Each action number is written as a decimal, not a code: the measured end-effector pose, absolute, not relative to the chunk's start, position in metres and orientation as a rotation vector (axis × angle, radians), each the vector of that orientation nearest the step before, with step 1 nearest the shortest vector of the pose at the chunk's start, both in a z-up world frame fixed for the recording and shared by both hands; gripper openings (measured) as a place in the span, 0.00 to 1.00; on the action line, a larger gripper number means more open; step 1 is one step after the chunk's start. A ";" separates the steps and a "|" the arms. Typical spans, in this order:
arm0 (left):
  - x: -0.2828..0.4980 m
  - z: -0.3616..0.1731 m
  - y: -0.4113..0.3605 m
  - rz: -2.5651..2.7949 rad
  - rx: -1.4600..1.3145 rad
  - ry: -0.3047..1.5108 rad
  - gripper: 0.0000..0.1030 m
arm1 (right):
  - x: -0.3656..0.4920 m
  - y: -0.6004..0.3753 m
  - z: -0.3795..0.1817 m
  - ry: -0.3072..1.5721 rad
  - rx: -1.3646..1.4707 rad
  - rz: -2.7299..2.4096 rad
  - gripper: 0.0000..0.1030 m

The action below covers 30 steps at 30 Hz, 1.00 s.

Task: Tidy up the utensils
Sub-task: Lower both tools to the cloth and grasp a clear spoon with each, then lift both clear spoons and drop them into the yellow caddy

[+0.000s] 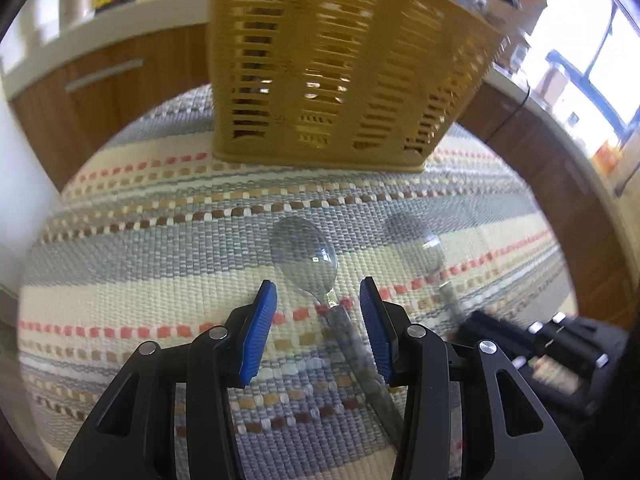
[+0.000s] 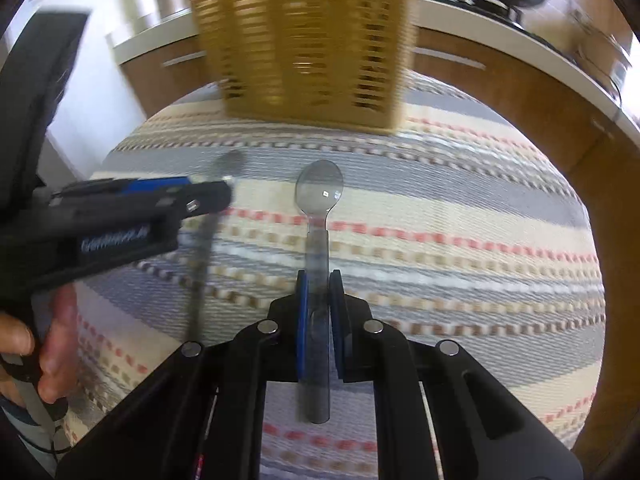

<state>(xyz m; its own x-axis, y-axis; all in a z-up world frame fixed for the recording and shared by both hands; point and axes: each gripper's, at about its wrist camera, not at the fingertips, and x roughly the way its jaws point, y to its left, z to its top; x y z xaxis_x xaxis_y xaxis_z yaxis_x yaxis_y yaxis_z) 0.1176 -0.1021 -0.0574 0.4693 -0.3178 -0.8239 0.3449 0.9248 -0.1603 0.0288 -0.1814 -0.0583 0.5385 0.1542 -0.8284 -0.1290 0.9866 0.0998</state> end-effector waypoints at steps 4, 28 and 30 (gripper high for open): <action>0.113 -0.059 -0.120 -0.348 0.180 0.993 0.21 | 0.033 -0.202 -0.058 1.008 0.089 0.187 0.08; 0.118 -0.043 -0.055 -0.454 0.016 0.993 0.10 | 0.082 -0.211 -0.039 1.164 0.073 0.247 0.47; 0.118 -0.044 -0.059 -0.456 0.016 0.992 0.10 | 0.090 -0.205 -0.048 1.231 0.059 0.242 0.35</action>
